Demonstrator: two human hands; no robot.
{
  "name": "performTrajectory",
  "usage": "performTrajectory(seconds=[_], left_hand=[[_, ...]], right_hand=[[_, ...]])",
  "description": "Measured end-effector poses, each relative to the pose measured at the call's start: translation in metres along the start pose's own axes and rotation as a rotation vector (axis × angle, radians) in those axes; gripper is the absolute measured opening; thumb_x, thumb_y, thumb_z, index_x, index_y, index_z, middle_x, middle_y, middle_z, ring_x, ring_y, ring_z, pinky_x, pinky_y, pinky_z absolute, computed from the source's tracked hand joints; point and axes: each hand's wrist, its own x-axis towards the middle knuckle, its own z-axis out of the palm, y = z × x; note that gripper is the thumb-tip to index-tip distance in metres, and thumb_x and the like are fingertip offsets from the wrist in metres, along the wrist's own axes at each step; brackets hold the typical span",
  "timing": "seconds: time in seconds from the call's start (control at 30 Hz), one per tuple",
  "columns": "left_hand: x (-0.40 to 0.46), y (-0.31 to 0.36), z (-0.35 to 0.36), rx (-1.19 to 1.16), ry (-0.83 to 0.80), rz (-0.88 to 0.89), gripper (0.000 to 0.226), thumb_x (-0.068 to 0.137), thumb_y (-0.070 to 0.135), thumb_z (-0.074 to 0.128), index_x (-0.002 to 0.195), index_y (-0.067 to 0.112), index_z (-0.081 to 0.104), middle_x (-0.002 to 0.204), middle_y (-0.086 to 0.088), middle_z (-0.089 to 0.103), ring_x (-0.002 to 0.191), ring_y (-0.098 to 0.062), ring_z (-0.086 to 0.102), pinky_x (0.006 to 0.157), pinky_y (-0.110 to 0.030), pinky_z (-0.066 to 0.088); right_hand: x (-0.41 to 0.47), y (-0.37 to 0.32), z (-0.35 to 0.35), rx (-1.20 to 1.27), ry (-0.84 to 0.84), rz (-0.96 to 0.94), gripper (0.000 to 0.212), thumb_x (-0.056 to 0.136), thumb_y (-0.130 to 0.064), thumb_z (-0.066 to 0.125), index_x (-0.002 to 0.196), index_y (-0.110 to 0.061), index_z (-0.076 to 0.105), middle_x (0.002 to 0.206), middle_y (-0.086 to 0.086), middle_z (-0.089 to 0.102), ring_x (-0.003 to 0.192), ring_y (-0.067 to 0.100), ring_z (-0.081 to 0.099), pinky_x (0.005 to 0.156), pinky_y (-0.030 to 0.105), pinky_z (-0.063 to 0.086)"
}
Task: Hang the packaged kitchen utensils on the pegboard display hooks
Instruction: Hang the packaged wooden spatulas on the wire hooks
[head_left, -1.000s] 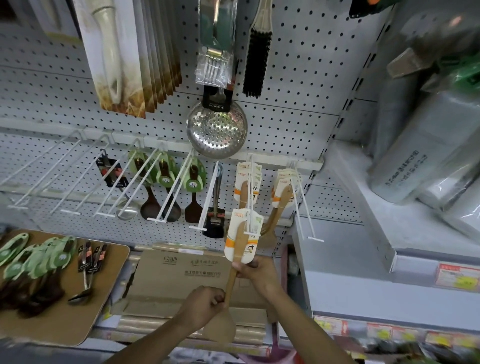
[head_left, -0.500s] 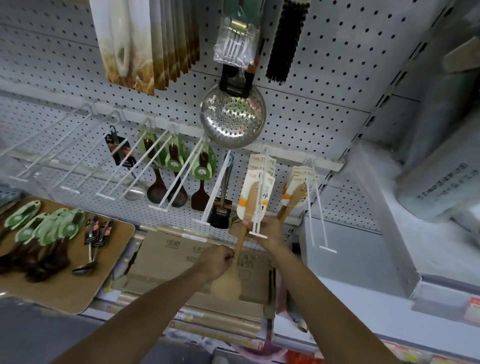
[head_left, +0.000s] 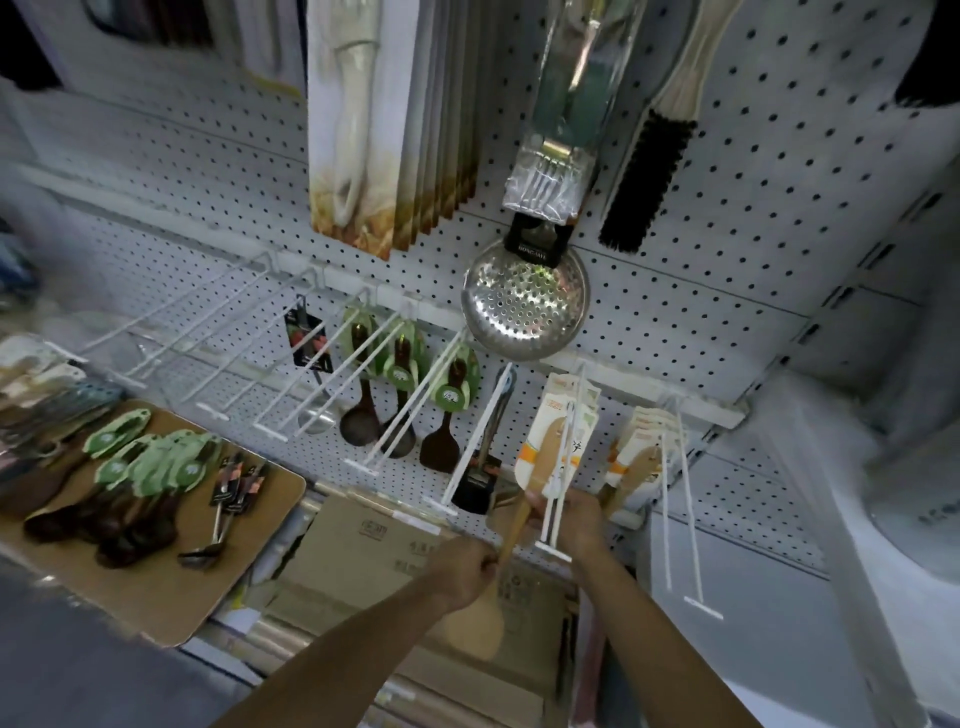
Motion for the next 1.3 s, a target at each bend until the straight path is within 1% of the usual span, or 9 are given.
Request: performTrajectory(seconds=[0.17, 0.23, 0.3, 0.37, 0.47, 0.6, 0.77, 1.07, 1.3], left_hand=[[-0.004, 0.002, 0.000, -0.010, -0.012, 0.012, 0.021, 0.097, 0.030, 0.052, 0.111, 0.023, 0.067, 0.110, -0.002, 0.070, 0.101, -0.019, 0.065, 0.090, -0.031, 0.051], [-0.010, 0.002, -0.002, -0.018, -0.015, 0.035, 0.032, 0.097, 0.030, 0.053, 0.129, 0.025, 0.058, 0.123, -0.001, 0.066, 0.111, -0.018, 0.062, 0.093, -0.026, 0.048], [-0.016, -0.001, -0.005, -0.017, 0.015, 0.042, 0.043, 0.097, 0.030, 0.054, 0.140, 0.027, 0.049, 0.135, 0.001, 0.059, 0.121, -0.016, 0.056, 0.096, -0.022, 0.042], [-0.023, -0.005, -0.010, 0.005, 0.079, 0.059, 0.044, 0.096, 0.028, 0.054, 0.140, 0.028, 0.049, 0.140, 0.003, 0.056, 0.125, -0.015, 0.054, 0.101, -0.022, 0.043], [-0.036, -0.013, -0.024, 0.080, 0.203, 0.101, 0.052, 0.093, 0.027, 0.053, 0.143, 0.033, 0.041, 0.144, 0.008, 0.049, 0.126, -0.013, 0.051, 0.100, -0.026, 0.046], [-0.053, -0.018, -0.049, 0.170, 0.334, 0.230, 0.061, 0.091, 0.037, 0.054, 0.148, 0.033, 0.033, 0.144, 0.011, 0.044, 0.131, -0.011, 0.041, 0.103, -0.027, 0.042], [-0.070, -0.031, -0.066, 0.375, 0.437, 0.424, 0.065, 0.084, 0.050, 0.051, 0.144, 0.030, 0.038, 0.139, 0.009, 0.048, 0.131, -0.014, 0.041, 0.108, -0.033, 0.038], [-0.112, -0.053, -0.085, 0.464, 0.466, 0.573, 0.061, 0.081, 0.051, 0.050, 0.137, 0.028, 0.046, 0.134, 0.008, 0.052, 0.124, -0.015, 0.048, 0.105, -0.037, 0.044], [-0.153, -0.074, -0.095, 0.464, 0.482, 0.537, 0.055, 0.080, 0.050, 0.054, 0.130, 0.028, 0.048, 0.129, 0.009, 0.052, 0.118, -0.013, 0.050, 0.100, -0.033, 0.045]], right_hand=[[0.006, 0.001, -0.004, 0.173, -0.009, -0.003, 0.013, 0.086, 0.006, 0.064, 0.076, -0.002, 0.068, 0.073, 0.012, 0.070, 0.068, 0.028, 0.067, 0.079, 0.046, 0.057], [0.021, 0.020, -0.004, 0.021, 0.001, -0.002, 0.005, 0.080, -0.016, 0.074, 0.076, -0.015, 0.072, 0.080, 0.010, 0.074, 0.078, 0.030, 0.071, 0.081, 0.045, 0.059], [0.066, 0.074, -0.009, -0.116, 0.003, 0.016, 0.021, 0.068, -0.039, 0.075, 0.081, -0.022, 0.074, 0.088, 0.002, 0.076, 0.087, 0.024, 0.072, 0.084, 0.044, 0.059], [0.080, 0.104, -0.011, -0.173, 0.004, -0.026, 0.029, 0.063, -0.045, 0.071, 0.086, -0.026, 0.073, 0.093, 0.000, 0.075, 0.092, 0.022, 0.071, 0.086, 0.046, 0.058], [0.038, 0.087, -0.011, -0.323, 0.025, -0.176, 0.012, 0.077, -0.028, 0.071, 0.089, -0.026, 0.071, 0.091, -0.002, 0.074, 0.087, 0.018, 0.070, 0.082, 0.046, 0.058], [-0.033, 0.054, -0.011, -0.566, 0.058, -0.368, 0.038, 0.086, -0.032, 0.070, 0.122, -0.023, 0.060, 0.123, -0.005, 0.061, 0.111, 0.016, 0.058, 0.096, 0.039, 0.050], [-0.090, 0.032, -0.001, -0.871, 0.066, -0.540, 0.055, 0.092, -0.033, 0.061, 0.143, -0.023, 0.041, 0.143, -0.003, 0.045, 0.131, 0.018, 0.042, 0.108, 0.032, 0.039], [-0.151, 0.028, 0.038, -0.886, 0.129, -0.634, 0.063, 0.086, -0.031, 0.059, 0.145, -0.027, 0.036, 0.144, -0.008, 0.040, 0.133, 0.015, 0.037, 0.105, 0.028, 0.041], [-0.171, 0.026, 0.065, -0.883, 0.107, -0.752, 0.059, 0.089, -0.037, 0.059, 0.143, -0.026, 0.036, 0.143, -0.011, 0.039, 0.133, 0.010, 0.035, 0.109, 0.026, 0.038]])
